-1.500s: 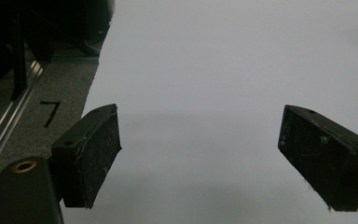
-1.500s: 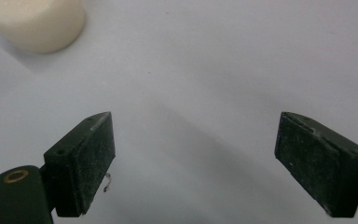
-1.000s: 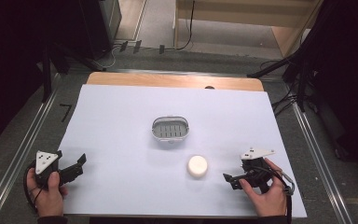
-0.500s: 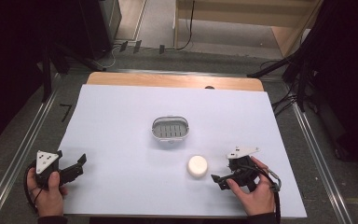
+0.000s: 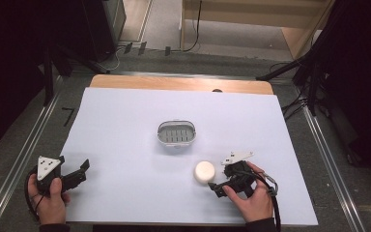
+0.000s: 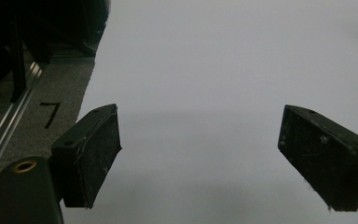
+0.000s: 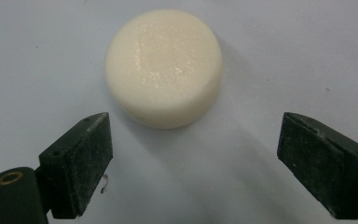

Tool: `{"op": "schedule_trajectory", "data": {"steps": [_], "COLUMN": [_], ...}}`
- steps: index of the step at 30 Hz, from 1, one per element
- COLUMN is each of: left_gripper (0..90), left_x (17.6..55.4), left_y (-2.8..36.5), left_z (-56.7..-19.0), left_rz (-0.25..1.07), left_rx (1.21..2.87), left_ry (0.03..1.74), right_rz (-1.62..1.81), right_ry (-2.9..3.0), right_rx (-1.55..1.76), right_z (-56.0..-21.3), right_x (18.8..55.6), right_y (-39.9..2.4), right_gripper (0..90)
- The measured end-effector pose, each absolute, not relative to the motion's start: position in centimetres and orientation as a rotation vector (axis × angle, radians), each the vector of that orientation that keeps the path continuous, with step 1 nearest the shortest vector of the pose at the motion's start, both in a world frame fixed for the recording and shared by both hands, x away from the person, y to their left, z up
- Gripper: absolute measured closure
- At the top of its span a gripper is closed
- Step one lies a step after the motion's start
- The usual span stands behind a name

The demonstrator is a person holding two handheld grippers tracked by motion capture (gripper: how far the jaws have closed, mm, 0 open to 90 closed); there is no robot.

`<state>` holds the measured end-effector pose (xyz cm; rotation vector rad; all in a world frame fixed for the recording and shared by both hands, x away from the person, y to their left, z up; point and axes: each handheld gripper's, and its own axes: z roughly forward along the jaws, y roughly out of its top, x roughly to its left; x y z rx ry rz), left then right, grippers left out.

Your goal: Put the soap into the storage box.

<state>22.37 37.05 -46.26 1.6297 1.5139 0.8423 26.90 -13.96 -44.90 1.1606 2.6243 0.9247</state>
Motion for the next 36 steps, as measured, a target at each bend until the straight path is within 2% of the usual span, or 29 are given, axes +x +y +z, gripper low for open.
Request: {"op": "schedule_trajectory", "data": {"steps": [25, 30, 31, 36], "left_gripper": [13.9, 13.9, 13.9, 13.9], "left_x": [22.5, 22.5, 22.5, 22.5], "left_y": [36.9, 36.9, 36.9, 36.9], "left_z": [-46.3, -46.3, -46.3, -46.3], "left_rz": [0.843, 0.841, 0.841, 0.839], "left_rx": [1.646, 1.647, 1.647, 1.648], "left_ry": [1.511, 1.511, 1.511, 1.510], "right_rz": [0.890, 0.866, 0.855, 0.845], "right_ry": [2.656, 2.645, 2.633, 2.627], "right_rx": [1.116, 1.126, 1.131, 1.142], "right_z": [-45.5, -45.8, -45.8, -45.9], "right_x": [27.7, 27.9, 27.9, 28.0], "right_y": [-10.2, -9.7, -9.6, -9.4], "right_gripper": [14.5, 18.1, 22.1, 23.9]}}
